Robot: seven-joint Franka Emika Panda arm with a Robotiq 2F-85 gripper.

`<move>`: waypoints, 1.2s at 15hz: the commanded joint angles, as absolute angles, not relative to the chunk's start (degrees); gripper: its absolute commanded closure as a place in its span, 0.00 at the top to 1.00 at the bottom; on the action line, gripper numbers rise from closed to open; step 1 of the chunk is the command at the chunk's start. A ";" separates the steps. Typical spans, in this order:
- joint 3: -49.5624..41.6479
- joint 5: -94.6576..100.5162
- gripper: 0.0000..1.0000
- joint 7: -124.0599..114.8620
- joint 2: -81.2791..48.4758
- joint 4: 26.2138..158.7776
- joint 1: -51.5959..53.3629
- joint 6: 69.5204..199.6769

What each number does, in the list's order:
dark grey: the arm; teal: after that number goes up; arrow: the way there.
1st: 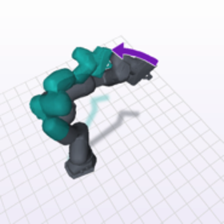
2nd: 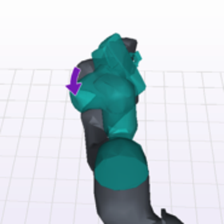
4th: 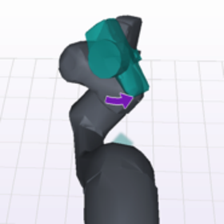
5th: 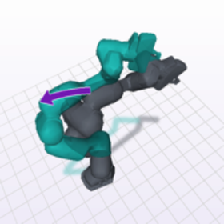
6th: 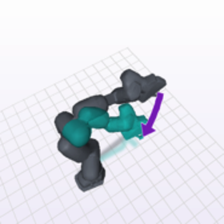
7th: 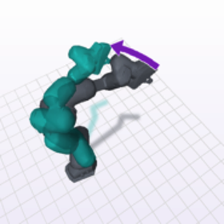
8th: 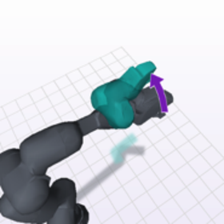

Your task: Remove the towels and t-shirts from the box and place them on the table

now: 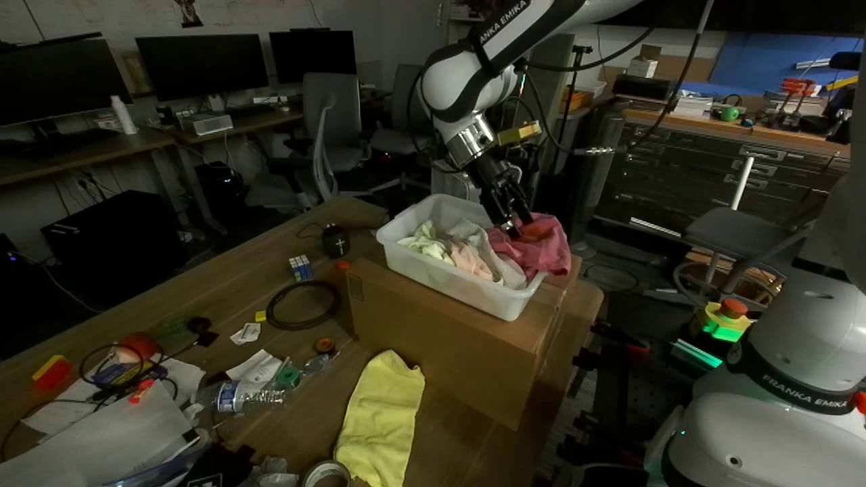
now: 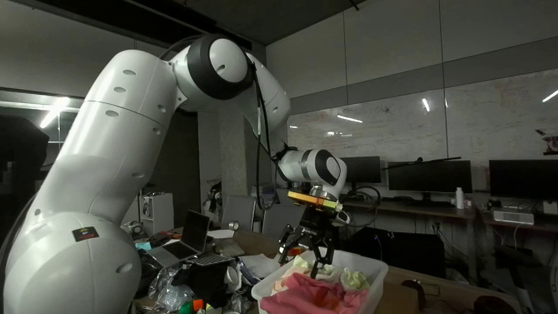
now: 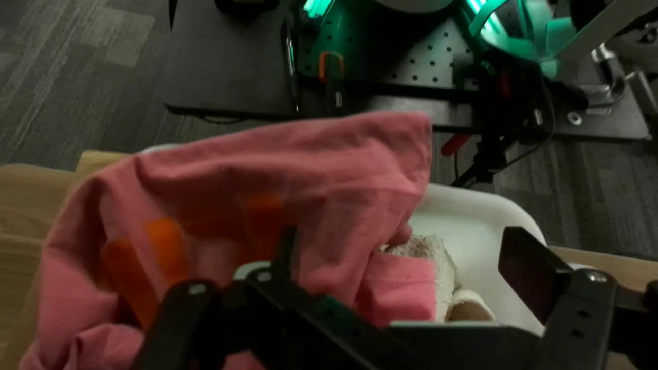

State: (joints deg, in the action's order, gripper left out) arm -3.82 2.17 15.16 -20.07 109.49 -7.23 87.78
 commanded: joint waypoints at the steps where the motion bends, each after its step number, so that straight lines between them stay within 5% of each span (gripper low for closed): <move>1: -3.63 2.11 1.00 14.36 -18.59 113.50 -7.31 98.75; 11: -4.37 6.78 1.00 13.83 -18.42 121.86 -6.98 121.06; 13: -4.34 6.71 0.72 13.45 -18.45 122.27 -7.10 121.73; 18: -3.89 5.63 0.33 15.37 -18.62 121.04 -7.47 116.53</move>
State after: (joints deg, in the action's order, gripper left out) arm -4.02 5.79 14.35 -19.98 120.99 -7.23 119.70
